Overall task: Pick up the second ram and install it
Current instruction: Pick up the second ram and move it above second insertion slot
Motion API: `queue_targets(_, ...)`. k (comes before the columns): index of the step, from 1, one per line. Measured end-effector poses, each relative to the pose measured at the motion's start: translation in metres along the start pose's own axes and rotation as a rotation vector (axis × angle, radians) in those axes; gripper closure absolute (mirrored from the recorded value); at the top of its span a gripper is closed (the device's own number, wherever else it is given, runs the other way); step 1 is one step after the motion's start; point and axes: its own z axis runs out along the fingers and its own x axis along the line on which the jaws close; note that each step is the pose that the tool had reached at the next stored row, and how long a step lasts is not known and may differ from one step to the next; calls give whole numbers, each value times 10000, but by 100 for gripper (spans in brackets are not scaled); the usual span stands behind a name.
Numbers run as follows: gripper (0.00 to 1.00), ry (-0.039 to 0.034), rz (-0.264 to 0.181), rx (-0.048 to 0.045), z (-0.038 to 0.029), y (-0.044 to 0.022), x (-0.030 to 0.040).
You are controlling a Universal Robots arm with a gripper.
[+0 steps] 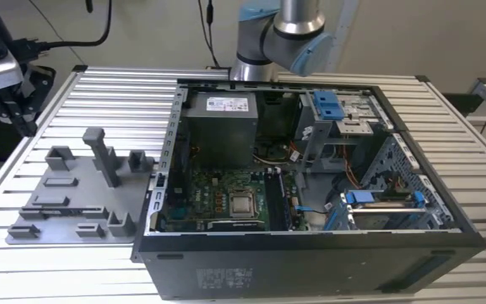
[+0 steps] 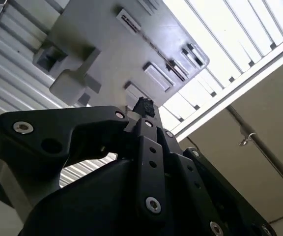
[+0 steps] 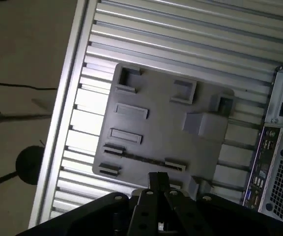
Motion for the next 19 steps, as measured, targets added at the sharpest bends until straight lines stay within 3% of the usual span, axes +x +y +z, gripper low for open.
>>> queue_targets(9,89,14,-1142,27,9,0,0)
queue_targets(19,89,-37,-2295,77,27,-1,1)
